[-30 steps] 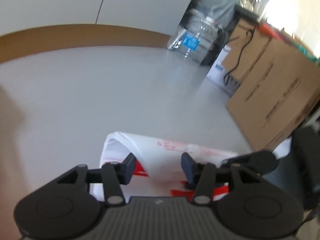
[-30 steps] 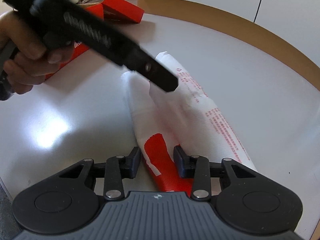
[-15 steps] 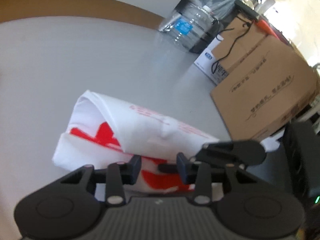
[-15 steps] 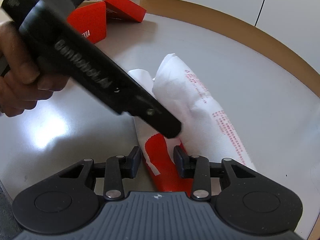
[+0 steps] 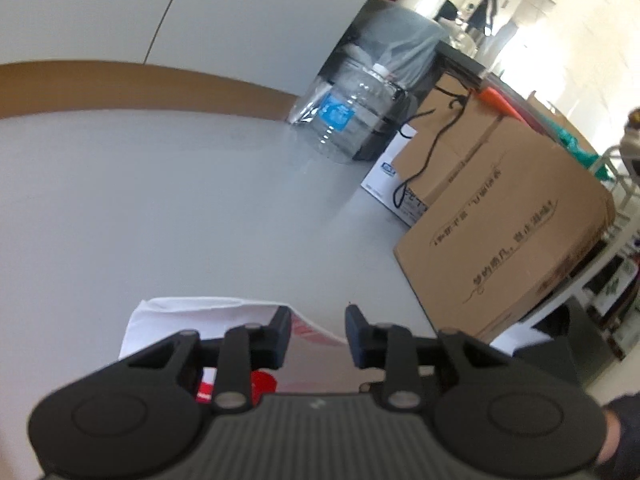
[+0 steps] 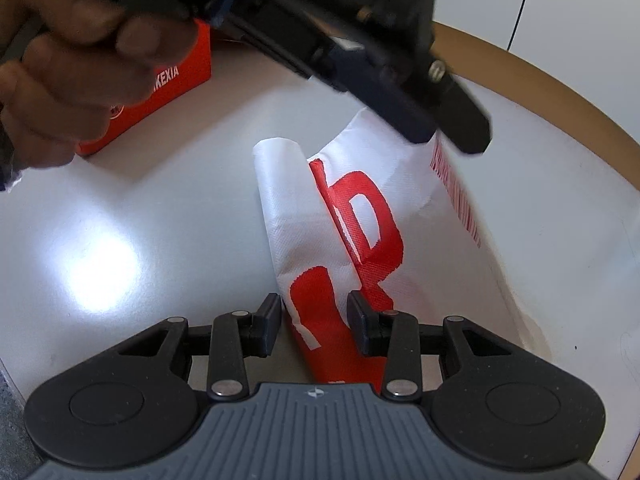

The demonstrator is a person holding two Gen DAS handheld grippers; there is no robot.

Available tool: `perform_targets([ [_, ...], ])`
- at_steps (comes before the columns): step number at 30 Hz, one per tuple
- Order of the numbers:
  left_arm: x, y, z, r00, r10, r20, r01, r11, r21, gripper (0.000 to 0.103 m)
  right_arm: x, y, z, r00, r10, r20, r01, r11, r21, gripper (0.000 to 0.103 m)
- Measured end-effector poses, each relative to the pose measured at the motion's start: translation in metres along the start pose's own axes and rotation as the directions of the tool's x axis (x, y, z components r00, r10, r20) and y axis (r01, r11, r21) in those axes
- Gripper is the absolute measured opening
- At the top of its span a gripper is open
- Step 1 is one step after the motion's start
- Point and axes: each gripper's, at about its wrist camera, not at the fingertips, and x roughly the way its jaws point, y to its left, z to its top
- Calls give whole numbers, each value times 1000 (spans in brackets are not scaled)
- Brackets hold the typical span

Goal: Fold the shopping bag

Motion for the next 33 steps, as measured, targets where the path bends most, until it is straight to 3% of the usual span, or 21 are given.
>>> perform_targets([
  [6,-1,-6,-13,999,21,-48,-15,993,120,31,20,-2,25,1000,23,-2,-23,999,25,41],
  [8,-3,-9,-24,995,59,-81,-40,975,217,32,27,-6,35,999,37,-3,-37,998,47,41],
  [15,-7,-8,-38,975,184,-122,-124,913,388,32,24,-3,34,999,33,-4,-33,999,43,41],
  [21,-3,-5,-46,957,242,-159,-144,873,465,47,26,-2,34,999,33,-3,-33,999,40,41],
  [27,6,1,-46,944,257,-206,-153,896,416,45,25,-5,37,1000,31,-6,-31,999,45,41],
  [31,8,-9,-52,932,300,-202,-169,854,492,45,29,-1,44,999,-14,-38,16,999,48,43],
  [33,7,-10,-53,930,306,-203,-170,850,499,45,29,-1,44,999,-19,-39,21,999,42,44],
])
